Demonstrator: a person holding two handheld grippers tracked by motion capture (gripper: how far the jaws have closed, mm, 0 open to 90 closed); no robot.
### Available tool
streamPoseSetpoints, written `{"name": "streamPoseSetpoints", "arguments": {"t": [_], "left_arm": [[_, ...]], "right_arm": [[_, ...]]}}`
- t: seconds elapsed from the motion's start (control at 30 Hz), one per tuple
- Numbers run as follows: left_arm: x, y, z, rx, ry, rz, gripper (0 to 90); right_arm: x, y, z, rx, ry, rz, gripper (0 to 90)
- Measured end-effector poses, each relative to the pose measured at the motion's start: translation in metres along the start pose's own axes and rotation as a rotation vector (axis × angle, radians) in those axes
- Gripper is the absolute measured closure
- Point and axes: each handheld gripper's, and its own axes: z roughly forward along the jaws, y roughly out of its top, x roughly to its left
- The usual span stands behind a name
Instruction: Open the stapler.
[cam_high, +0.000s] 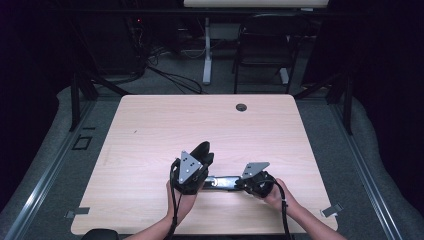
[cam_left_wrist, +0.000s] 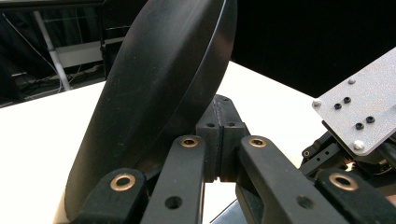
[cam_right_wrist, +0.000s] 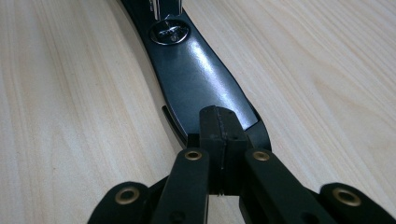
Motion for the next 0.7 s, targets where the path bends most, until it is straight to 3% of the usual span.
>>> {"name": "streamPoseSetpoints", "arguments": {"t": [0.7], "left_arm": [[0.011, 0.004, -0.014, -0.021, 0.035, 0.006, 90.0]], "right_arm": [[0.000, 0.000, 0.000, 0.002, 0.003, 0.005, 90.0]]}}
